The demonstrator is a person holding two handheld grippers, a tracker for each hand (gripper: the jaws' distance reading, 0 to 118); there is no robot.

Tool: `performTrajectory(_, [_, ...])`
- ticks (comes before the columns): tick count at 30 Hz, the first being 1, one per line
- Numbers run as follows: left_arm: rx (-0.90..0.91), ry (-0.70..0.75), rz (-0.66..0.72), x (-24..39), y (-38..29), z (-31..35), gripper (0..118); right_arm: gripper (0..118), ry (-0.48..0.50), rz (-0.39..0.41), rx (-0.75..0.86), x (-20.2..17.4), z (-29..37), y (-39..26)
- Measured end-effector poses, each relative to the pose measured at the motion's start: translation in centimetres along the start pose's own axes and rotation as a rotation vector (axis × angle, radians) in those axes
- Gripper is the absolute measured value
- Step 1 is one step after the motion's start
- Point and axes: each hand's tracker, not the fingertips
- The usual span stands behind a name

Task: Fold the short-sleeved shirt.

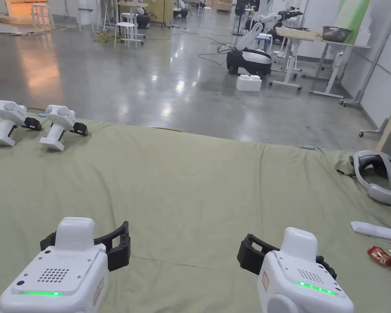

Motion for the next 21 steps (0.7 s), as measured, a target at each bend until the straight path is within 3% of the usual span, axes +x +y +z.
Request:
performTrajectory(4, [-0.002, 0.001, 0.001, -0.2, 0.0, 0.0, 94, 116, 0.014, -0.018, -0.012, 0.3, -0.1, -0.2])
performTrajectory(9, [-0.005, 0.006, 0.004, -0.5, -0.1, -0.1, 94, 116, 0.028, -0.105, -0.072, 1.3, -0.7, 0.1])
performTrajectory(14, [-0.007, 0.006, 0.007, -0.6, -0.1, -0.1, 94, 117, 0.066, -0.11, -0.14, 2.1, -1.8, 0.0])
performTrajectory(18, [-0.004, 0.008, -0.01, -0.5, -0.2, -0.2, 94, 117, 0.051, -0.063, 0.037, 2.2, -1.1, -1.0])
performTrajectory(21, [0.003, 0.01, -0.02, -0.4, -0.2, -0.3, 94, 117, 0.121, -0.018, 0.139, 2.5, -0.7, -1.6])
